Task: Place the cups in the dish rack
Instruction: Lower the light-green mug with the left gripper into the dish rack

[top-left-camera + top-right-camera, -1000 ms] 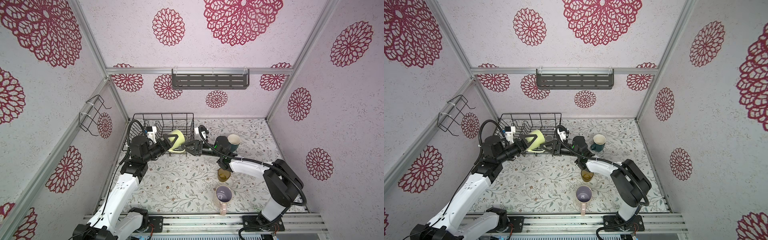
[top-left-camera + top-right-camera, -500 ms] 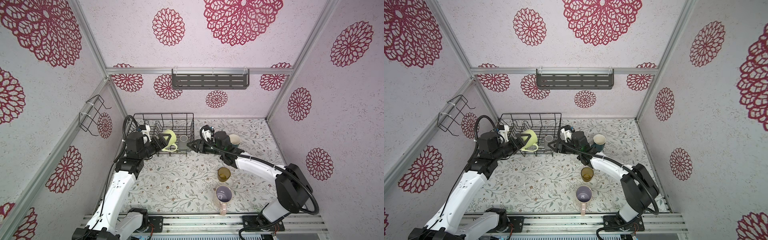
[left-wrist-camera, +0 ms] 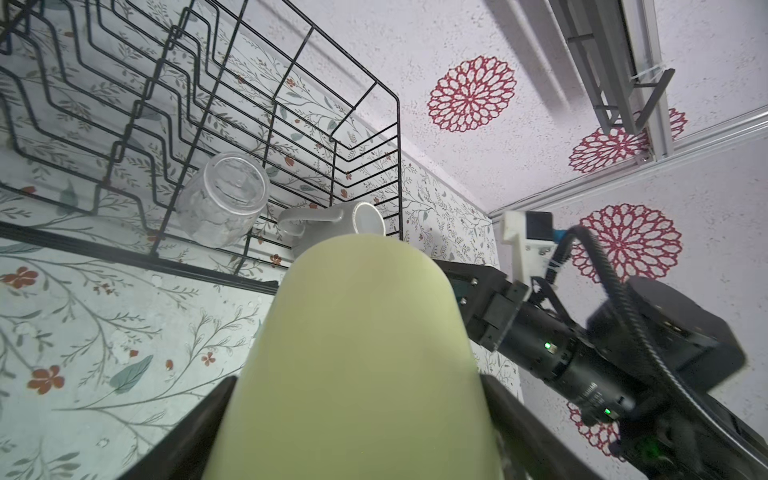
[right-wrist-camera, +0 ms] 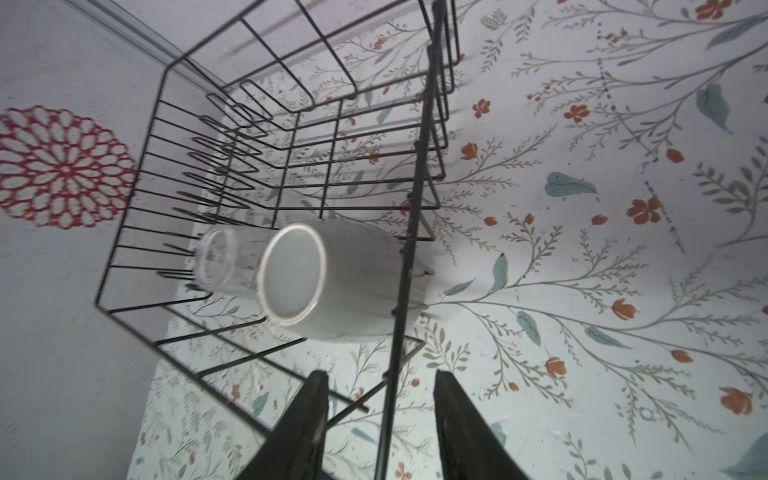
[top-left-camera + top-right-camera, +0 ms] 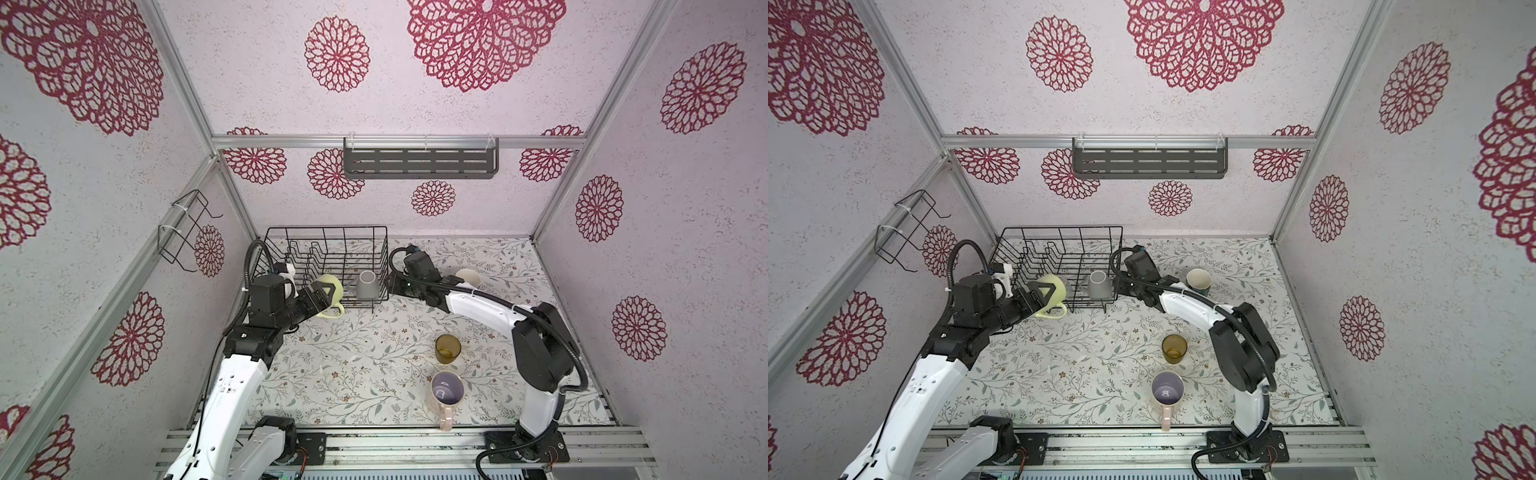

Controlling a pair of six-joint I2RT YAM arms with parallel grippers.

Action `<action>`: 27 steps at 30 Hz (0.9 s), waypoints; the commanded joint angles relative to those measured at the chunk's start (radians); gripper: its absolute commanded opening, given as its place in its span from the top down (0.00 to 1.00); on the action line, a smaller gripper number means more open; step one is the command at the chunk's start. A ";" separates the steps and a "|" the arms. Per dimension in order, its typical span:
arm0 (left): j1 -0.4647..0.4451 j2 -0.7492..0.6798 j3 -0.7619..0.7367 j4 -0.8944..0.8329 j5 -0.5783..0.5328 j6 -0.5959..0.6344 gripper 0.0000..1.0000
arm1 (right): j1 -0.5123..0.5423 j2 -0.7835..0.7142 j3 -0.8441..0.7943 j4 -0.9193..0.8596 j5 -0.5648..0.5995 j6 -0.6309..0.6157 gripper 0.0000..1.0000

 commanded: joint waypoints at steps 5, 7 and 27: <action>0.010 -0.063 0.023 -0.032 -0.053 0.065 0.33 | 0.011 0.086 0.131 -0.072 0.084 0.003 0.69; 0.010 -0.069 0.026 -0.039 -0.068 0.078 0.33 | 0.016 0.102 0.148 -0.104 0.123 -0.014 0.75; -0.029 0.288 0.347 -0.104 -0.069 0.268 0.42 | 0.007 -0.180 -0.161 -0.115 0.175 -0.087 1.00</action>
